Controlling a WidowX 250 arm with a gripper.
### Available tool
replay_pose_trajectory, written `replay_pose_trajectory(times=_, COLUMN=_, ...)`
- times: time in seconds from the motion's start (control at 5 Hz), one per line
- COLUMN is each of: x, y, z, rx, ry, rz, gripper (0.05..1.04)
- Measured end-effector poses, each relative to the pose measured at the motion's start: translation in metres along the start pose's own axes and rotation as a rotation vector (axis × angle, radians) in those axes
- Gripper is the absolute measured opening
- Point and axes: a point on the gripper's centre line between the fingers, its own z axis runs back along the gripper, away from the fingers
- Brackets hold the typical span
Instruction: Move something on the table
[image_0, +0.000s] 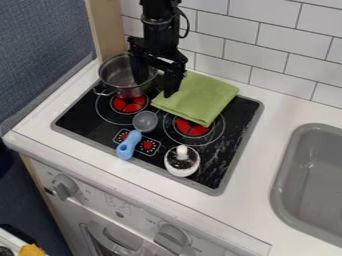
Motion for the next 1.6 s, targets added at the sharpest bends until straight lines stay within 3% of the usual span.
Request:
replay_pose_trajectory(times=0.2, x=-0.003, y=-0.003, z=-0.009, rx=-0.012, ry=0.024, rz=-0.004, gripper=1.000)
replay_pose_trajectory(times=0.4, x=-0.007, y=-0.022, z=0.006, rx=-0.027, ry=-0.034, rz=-0.057, gripper=0.999)
replay_pose_trajectory(times=0.6, x=-0.017, y=-0.056, z=0.046, rx=-0.006, ry=-0.151, rz=-0.163, gripper=0.999)
replay_pose_trajectory(times=0.8, x=-0.039, y=-0.088, z=0.051, rx=-0.009, ry=-0.174, rz=-0.249, gripper=0.999)
replay_pose_trajectory(times=1.2, x=-0.071, y=-0.107, z=0.029, rx=0.006, ry=-0.093, rz=-0.312, gripper=0.999)
replay_pose_trajectory(times=1.6, x=-0.071, y=-0.110, z=-0.003, rx=0.007, ry=0.011, rz=-0.310, gripper=0.999)
